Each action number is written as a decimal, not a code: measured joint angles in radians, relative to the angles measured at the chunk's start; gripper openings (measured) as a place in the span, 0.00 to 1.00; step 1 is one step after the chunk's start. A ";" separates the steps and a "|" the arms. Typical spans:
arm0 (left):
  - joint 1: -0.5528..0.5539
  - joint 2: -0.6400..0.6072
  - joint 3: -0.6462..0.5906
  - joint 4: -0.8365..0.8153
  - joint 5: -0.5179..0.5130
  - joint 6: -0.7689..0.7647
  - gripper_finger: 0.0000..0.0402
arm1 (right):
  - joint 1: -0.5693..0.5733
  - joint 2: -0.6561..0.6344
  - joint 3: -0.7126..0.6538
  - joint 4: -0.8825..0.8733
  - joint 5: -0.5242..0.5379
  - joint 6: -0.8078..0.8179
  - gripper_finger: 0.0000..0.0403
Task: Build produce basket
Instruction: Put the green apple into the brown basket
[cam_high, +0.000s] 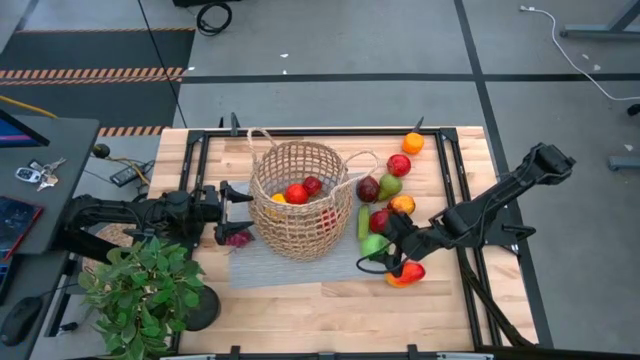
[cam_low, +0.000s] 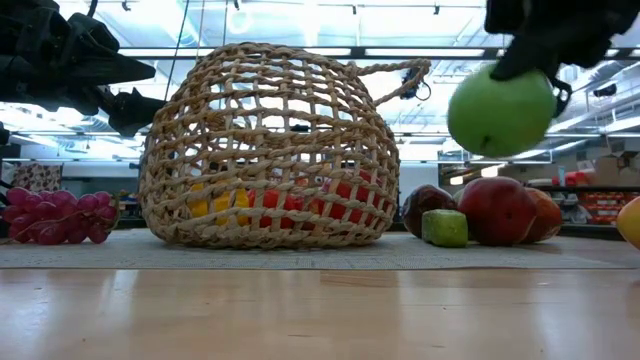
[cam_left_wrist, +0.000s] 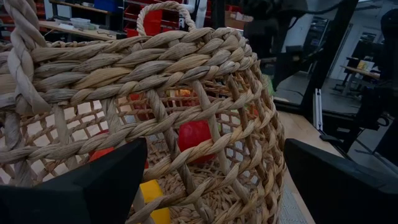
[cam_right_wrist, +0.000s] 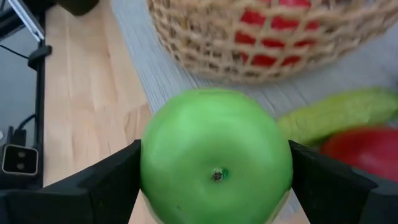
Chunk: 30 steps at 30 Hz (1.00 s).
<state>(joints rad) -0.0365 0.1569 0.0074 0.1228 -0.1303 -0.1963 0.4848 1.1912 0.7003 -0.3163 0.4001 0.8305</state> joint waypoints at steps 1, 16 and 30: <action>0.000 0.000 0.000 0.000 0.000 0.000 0.96 | -0.004 0.000 0.007 0.001 0.003 -0.007 0.91; 0.000 0.000 0.000 0.000 0.000 0.000 0.96 | -0.015 0.000 0.035 0.000 0.018 -0.037 0.91; 0.000 0.000 0.000 0.000 0.000 0.000 0.96 | -0.015 0.000 0.035 -0.002 0.018 -0.041 0.91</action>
<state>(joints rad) -0.0366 0.1568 0.0074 0.1226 -0.1303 -0.1963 0.4702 1.1912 0.7357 -0.3180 0.4179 0.7895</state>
